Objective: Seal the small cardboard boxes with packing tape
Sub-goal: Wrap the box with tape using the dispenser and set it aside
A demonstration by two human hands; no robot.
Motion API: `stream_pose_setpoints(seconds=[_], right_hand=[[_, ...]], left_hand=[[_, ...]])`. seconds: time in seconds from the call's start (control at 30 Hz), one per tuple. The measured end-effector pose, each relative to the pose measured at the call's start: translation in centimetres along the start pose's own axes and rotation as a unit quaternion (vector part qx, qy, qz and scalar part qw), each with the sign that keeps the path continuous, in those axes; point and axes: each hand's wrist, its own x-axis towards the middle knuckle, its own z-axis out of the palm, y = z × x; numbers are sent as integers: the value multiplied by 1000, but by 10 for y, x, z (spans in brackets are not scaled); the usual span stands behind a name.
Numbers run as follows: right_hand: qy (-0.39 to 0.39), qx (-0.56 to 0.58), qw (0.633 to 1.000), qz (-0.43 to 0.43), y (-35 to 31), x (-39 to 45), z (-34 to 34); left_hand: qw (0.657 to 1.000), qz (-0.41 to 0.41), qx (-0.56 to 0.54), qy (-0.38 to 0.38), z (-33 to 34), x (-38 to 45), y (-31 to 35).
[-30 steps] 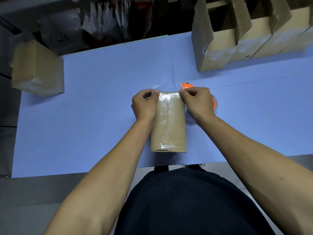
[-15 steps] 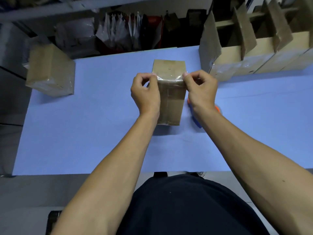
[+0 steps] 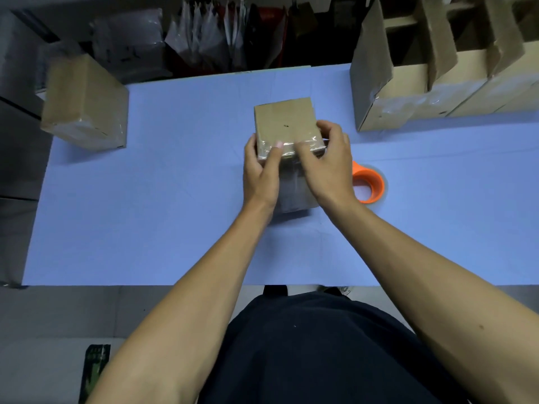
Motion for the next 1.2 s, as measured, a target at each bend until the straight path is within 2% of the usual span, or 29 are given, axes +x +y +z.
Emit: stream_pose_setpoints(seconds=[0.03, 0.1, 0.17, 0.23, 0.43, 0.53, 0.6, 0.73, 0.77, 0.87, 0.93, 1.03, 1.2], right_hand=[[-2, -11, 1000, -7, 0, 0, 2], [-1, -23, 1000, -12, 2, 1, 2], [2, -4, 1000, 0, 4, 3, -2], [12, 37, 999, 26, 6, 6, -7], [9, 168, 978, 125, 13, 8, -12], [-3, 219, 964, 149, 16, 4, -17], [-21, 224, 964, 140, 14, 3, -20], [-101, 118, 985, 73, 0, 8, -24], [-113, 101, 987, 59, -4, 10, -26], [-140, 67, 987, 41, -9, 20, -33], [-130, 29, 990, 39, -7, 23, -33], [-114, -67, 990, 54, 6, 16, -24], [-180, -101, 976, 69, 42, -2, -6]], left_hand=[[1000, -1, 4, -13, 3, -1, -2], [999, 5, 41, 13, 8, -3, -2], [995, 20, 86, 52, 10, -4, 0], [993, 23, 98, 57, 13, -2, 3], [999, -19, 17, 29, 8, 1, -10], [999, -33, -42, 9, 6, -1, -17], [999, -34, -39, 4, 5, -4, -12], [992, -16, 121, 42, 9, -5, 18], [990, -12, 133, 33, 7, -2, 25], [992, -28, 110, -64, -10, 5, 33], [988, -52, 103, -107, -19, 7, 22], [989, -100, 75, -83, -18, 6, -4], [989, -144, 37, -19, -15, 1, -40]])
